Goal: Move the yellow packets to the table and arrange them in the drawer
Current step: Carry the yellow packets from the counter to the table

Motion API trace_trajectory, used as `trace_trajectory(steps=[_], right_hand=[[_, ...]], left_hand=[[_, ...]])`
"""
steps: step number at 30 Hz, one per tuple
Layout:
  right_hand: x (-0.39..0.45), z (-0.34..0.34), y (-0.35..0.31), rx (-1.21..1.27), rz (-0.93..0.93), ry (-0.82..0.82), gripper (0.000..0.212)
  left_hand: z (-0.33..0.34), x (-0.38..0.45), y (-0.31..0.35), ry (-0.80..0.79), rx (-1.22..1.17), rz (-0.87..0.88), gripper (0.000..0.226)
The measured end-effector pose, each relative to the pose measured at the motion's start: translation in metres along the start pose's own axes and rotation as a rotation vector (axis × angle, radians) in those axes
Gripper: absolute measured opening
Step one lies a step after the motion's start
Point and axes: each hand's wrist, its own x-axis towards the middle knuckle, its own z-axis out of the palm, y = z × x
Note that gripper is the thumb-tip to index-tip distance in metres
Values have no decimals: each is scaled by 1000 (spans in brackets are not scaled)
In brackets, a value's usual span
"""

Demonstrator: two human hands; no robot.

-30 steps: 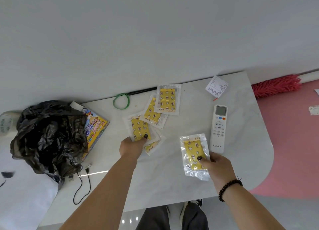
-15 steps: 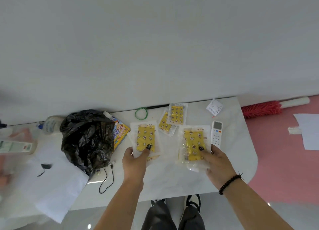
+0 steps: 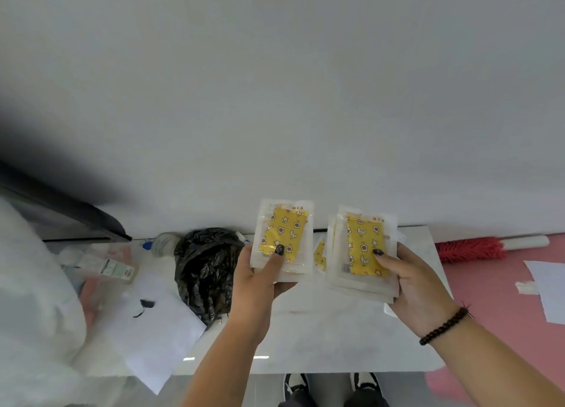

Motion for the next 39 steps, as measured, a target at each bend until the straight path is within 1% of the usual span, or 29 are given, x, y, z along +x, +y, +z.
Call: trace_trajectory(steps=[3, 5, 8, 11, 16, 20, 23, 27, 29, 31, 34, 39], right_hand=[[-7, 10, -20, 16, 8, -80, 32], [-12, 16, -35, -12, 15, -144, 36], [-18, 19, -57, -42, 22, -235, 39], [-24, 18, -73, -108, 33, -305, 37], [-27, 11, -86, -219, 74, -366, 40], [-37, 25, -89, -303, 105, -479, 33], [-54, 47, -84, -391, 124, -593, 32], [-84, 89, -61, -487, 184, -759, 31], [-105, 110, -41, -520, 226, -843, 30], [-130, 128, -14, -545, 262, -929, 34], [-166, 150, 35, -614, 271, -978, 42], [-230, 182, 126, -716, 306, -1048, 30]], left_hand=[[7, -17, 11, 34, -24, 73, 44], [14, -30, 16, 49, -35, 103, 53], [28, -50, 19, 88, -56, 138, 61], [42, -69, 20, 171, -105, 192, 63], [61, -108, 15, 301, -191, 292, 62], [56, -140, 10, 398, -275, 342, 58], [40, -171, 9, 493, -347, 389, 56], [7, -220, 5, 636, -408, 458, 57], [-13, -248, 1, 713, -434, 485, 56], [-34, -278, -7, 799, -470, 507, 56], [-68, -323, -23, 902, -514, 528, 56], [-132, -401, -52, 1026, -524, 528, 56]])
